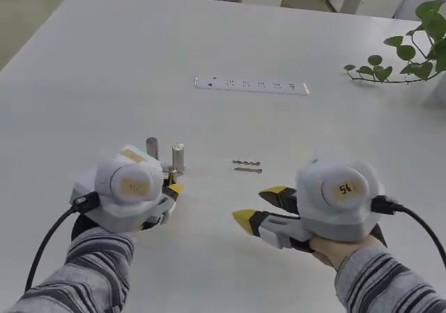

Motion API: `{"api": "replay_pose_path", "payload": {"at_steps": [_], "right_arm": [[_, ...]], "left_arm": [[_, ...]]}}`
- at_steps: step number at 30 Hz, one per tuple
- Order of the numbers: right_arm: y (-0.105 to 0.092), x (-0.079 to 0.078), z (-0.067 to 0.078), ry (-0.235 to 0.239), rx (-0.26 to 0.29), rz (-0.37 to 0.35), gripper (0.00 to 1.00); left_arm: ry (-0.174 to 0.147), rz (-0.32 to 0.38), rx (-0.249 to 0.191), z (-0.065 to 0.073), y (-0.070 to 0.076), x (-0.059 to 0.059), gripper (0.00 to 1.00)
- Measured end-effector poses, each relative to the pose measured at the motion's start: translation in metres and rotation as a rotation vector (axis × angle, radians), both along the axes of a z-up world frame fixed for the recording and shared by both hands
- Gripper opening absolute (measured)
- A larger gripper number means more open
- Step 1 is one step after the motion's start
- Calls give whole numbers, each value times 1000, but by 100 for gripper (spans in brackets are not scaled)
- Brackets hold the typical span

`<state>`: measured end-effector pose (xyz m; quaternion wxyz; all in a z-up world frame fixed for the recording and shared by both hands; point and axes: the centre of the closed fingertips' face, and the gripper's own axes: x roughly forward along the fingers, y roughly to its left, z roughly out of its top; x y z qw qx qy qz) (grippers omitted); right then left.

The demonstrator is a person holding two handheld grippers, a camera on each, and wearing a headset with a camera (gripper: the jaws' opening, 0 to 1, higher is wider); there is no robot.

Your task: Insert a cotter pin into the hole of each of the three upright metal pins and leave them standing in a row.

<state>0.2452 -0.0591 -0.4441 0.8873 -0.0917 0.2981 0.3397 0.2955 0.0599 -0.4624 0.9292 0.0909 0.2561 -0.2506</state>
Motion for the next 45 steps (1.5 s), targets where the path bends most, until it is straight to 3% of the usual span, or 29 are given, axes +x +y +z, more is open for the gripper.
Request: {"api": "replay_pose_path", "payload": {"at_steps": [4, 20, 30, 40, 45], "right_arm": [[2, -2, 1, -8, 34, -10, 36], [-2, -10, 0, -12, 88, -49, 50], [-3, -14, -4, -5, 83, -55, 54], [-7, -13, -2, -7, 88, -75, 55], [-7, -15, -2, -3, 87, -74, 55]], "left_arm": [[12, 35, -27, -2, 11, 4, 5], [20, 53, -22, -10, 27, 9, 5], [24, 40, -35, -10, 27, 9, 5], [23, 33, -17, -14, 27, 9, 6], [31, 30, -4, -15, 26, 6, 15]]}}
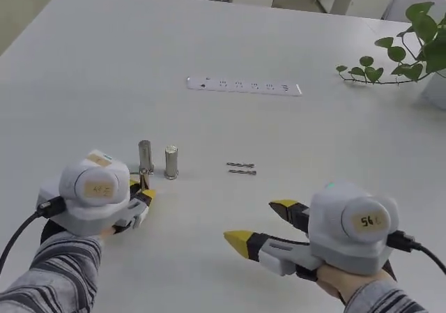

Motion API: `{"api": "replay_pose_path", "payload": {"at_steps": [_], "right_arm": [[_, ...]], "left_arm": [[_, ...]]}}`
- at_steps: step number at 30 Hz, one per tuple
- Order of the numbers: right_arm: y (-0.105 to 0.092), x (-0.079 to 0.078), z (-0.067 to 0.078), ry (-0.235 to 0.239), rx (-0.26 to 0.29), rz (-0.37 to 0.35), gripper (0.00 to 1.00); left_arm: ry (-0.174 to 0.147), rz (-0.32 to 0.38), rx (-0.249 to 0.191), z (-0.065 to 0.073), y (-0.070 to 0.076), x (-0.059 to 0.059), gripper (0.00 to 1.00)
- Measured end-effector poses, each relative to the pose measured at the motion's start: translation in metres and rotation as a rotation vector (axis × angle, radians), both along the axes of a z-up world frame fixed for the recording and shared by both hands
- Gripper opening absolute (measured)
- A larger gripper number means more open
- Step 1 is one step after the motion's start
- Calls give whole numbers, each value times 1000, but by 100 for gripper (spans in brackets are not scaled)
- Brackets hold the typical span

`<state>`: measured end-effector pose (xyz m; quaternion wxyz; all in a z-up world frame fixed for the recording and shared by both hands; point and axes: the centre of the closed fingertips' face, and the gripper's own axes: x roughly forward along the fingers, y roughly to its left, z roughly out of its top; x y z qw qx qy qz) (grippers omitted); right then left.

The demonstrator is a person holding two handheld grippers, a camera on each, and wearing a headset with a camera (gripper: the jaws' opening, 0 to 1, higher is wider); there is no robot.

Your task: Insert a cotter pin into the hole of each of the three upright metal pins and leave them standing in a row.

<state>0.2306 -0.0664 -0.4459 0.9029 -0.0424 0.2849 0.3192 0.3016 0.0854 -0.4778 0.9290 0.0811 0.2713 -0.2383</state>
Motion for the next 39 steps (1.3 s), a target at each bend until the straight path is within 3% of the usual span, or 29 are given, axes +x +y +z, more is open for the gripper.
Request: {"api": "replay_pose_path", "payload": {"at_steps": [7, 11, 23, 31, 39], "right_arm": [[6, 6, 6, -13, -3, 22, 55], [14, 13, 11, -25, -5, 45, 54], [41, 52, 27, -49, 17, 88, 50], [63, 74, 29, -47, 36, 128, 46], [87, 96, 28, -52, 55, 156, 38]], "left_arm": [[2, 0, 10, 3, 3, -12, 30], [-5, 0, -27, 9, 3, -20, 35], [-29, 0, -66, 27, 3, -40, 52], [-22, 17, -104, 33, 4, -51, 63], [-29, 8, -102, 36, 3, -55, 70]]}}
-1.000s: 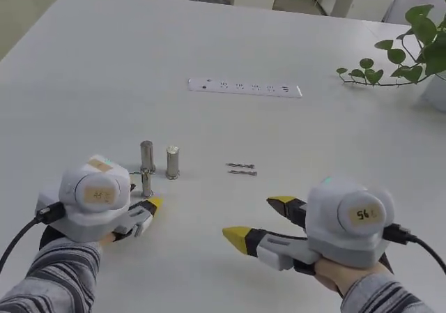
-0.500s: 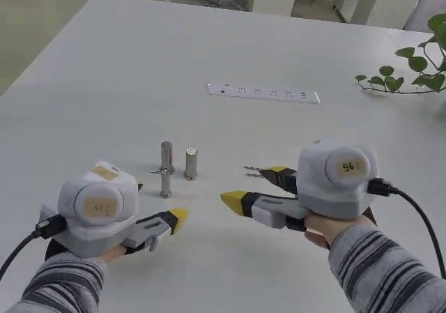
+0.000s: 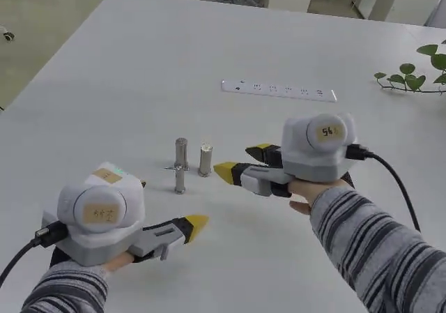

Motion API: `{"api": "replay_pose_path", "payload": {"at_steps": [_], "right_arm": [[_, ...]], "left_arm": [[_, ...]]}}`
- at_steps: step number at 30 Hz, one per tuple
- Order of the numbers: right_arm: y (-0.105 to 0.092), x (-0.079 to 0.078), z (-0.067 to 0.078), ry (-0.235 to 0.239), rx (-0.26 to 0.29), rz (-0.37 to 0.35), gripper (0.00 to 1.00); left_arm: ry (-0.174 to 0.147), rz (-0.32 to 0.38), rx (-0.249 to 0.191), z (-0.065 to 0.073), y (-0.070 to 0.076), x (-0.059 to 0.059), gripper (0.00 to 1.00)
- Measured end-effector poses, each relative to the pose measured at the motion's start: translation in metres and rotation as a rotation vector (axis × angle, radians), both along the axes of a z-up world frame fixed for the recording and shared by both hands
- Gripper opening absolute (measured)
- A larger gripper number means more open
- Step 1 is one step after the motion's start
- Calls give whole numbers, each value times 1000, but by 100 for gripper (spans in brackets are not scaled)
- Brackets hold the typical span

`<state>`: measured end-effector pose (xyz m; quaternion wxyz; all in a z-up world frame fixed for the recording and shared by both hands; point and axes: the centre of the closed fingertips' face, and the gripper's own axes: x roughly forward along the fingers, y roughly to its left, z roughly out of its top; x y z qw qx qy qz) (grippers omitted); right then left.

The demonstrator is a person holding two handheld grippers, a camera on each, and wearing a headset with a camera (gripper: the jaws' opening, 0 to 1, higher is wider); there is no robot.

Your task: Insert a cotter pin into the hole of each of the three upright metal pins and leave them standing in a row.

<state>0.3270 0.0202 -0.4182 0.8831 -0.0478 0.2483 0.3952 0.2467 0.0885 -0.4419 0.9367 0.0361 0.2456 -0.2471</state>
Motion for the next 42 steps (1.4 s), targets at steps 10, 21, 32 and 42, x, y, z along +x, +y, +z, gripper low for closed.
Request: {"api": "replay_pose_path", "payload": {"at_steps": [10, 21, 32, 42], "right_arm": [[22, 13, -15, 33, -16, 28, 29], [34, 21, -27, 43, -50, 47, 20], [38, 24, -31, 32, -54, 25, 15], [41, 26, -32, 27, -41, 19, 11]], "left_arm": [[-10, -26, -3, 9, -5, -5, 81], [1, -29, -6, 7, -4, -13, 90], [-10, -40, -32, 10, -4, -18, 99], [-10, -58, -28, 12, -5, -22, 99]]}}
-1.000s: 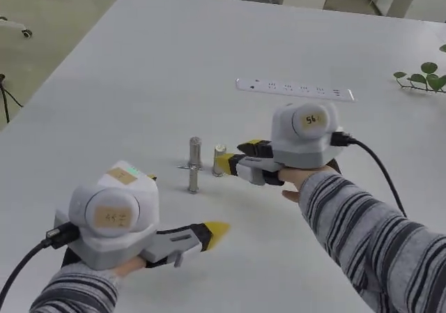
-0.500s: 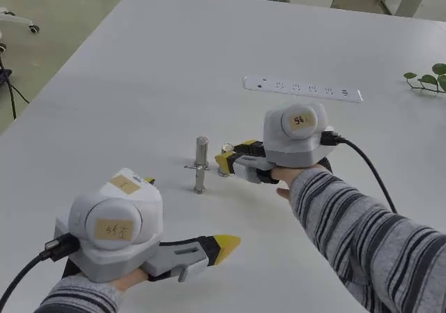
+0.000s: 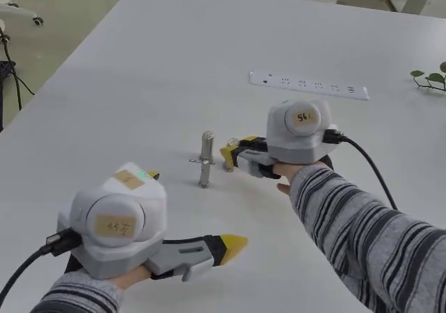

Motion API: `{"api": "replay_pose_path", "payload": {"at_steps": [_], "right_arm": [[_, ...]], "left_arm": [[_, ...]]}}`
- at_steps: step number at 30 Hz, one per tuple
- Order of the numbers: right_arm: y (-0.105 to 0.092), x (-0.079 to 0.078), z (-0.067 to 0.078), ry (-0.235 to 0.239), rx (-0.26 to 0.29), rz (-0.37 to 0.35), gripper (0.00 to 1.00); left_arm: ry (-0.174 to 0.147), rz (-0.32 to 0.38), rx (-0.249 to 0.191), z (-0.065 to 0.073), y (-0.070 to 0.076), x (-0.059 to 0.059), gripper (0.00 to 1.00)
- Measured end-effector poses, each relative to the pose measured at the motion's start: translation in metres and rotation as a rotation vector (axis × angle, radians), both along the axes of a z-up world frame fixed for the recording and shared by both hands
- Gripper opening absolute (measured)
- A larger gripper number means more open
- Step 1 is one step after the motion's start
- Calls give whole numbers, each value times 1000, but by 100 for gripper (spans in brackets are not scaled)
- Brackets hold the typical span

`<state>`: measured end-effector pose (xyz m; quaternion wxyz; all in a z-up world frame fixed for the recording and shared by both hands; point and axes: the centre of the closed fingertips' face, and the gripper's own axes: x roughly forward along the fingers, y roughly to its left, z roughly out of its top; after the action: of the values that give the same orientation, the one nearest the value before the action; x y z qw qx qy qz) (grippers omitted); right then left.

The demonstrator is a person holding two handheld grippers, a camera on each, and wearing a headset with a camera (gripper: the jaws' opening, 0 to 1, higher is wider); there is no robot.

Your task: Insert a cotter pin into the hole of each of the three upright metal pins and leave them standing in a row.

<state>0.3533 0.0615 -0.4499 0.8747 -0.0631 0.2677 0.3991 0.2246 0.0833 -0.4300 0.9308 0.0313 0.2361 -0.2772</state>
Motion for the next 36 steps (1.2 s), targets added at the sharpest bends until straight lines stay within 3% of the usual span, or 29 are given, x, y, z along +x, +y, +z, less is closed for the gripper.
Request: {"api": "replay_pose_path", "payload": {"at_steps": [6, 10, 36], "right_arm": [[1, -4, 2, -4, -18, 8, 9], [-2, -8, 4, -6, -32, 4, 8], [-45, -69, 4, -39, -116, -62, 8]], "left_arm": [[0, -3, 1, 2, 0, -2, 99], [-17, -10, -5, 8, -1, -4, 99], [-12, -38, 0, 6, -8, -12, 97]]}}
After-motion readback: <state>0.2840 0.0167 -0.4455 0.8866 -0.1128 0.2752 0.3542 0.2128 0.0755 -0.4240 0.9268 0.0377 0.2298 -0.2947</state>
